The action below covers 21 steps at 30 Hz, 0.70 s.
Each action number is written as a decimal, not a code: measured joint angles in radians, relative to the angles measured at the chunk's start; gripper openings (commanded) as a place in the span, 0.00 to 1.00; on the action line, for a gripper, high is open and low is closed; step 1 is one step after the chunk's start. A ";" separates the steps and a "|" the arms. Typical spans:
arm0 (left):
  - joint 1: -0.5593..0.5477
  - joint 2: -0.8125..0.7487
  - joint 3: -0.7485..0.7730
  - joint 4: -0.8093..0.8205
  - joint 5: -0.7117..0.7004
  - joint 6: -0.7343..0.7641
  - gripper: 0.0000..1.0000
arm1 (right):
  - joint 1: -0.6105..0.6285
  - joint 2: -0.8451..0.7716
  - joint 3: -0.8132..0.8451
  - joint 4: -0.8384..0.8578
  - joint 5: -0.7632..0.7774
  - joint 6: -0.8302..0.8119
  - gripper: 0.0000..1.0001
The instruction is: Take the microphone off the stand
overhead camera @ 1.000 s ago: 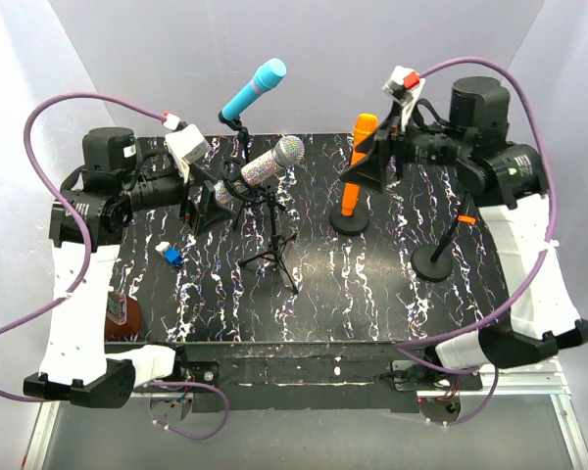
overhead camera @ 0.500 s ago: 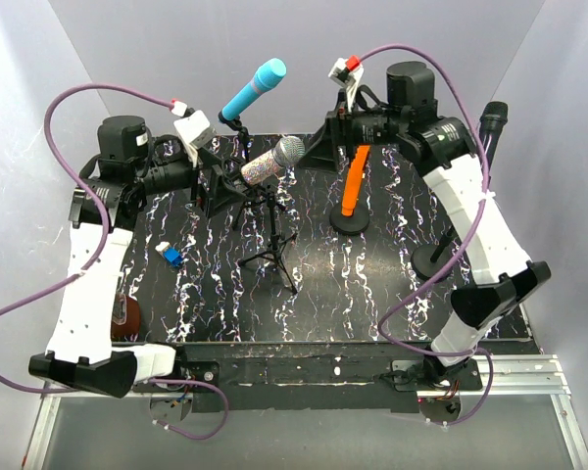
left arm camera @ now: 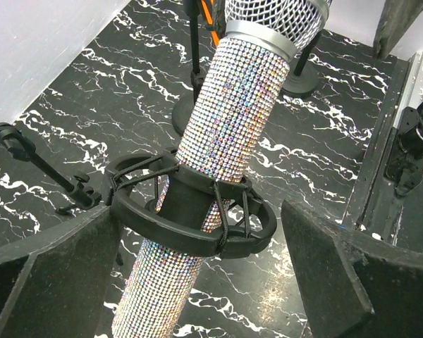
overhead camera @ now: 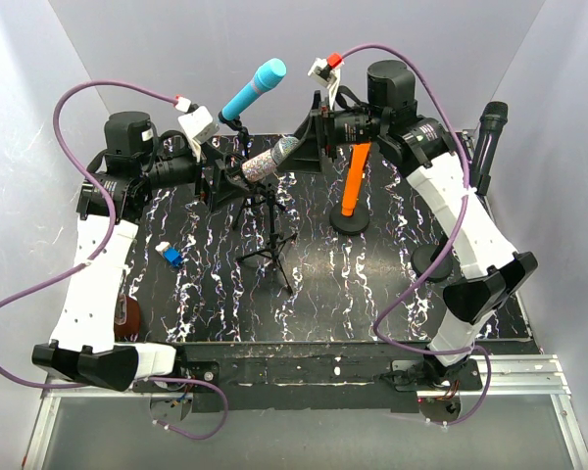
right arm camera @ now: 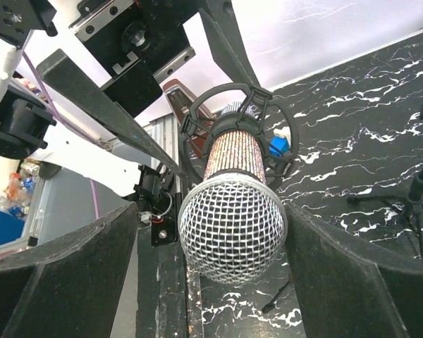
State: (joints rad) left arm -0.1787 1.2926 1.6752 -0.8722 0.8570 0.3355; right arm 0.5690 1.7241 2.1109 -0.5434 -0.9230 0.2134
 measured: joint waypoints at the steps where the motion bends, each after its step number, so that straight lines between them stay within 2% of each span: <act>1: 0.000 0.000 -0.001 0.005 0.002 -0.003 0.90 | 0.002 0.003 0.001 0.004 -0.002 0.003 0.88; 4: 0.000 0.000 -0.011 0.027 0.008 -0.019 0.89 | 0.007 0.013 0.007 0.005 0.007 0.006 0.84; 7: 0.000 -0.001 -0.029 0.062 0.010 -0.050 0.93 | 0.016 0.023 0.020 -0.002 0.045 -0.009 0.79; 12: 0.000 -0.004 -0.049 0.110 0.015 -0.089 0.98 | 0.038 0.033 0.048 -0.026 0.112 -0.058 0.49; 18: 0.000 -0.005 -0.066 0.150 0.014 -0.112 0.98 | 0.049 0.033 0.055 -0.045 0.132 -0.105 0.29; 21: 0.000 -0.005 -0.068 0.166 0.015 -0.121 0.96 | 0.049 0.033 0.055 -0.052 0.132 -0.120 0.15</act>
State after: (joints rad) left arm -0.1791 1.2873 1.6070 -0.7063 0.8719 0.2146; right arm 0.6182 1.7569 2.1654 -0.5953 -0.7906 0.0933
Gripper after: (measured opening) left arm 0.981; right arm 0.613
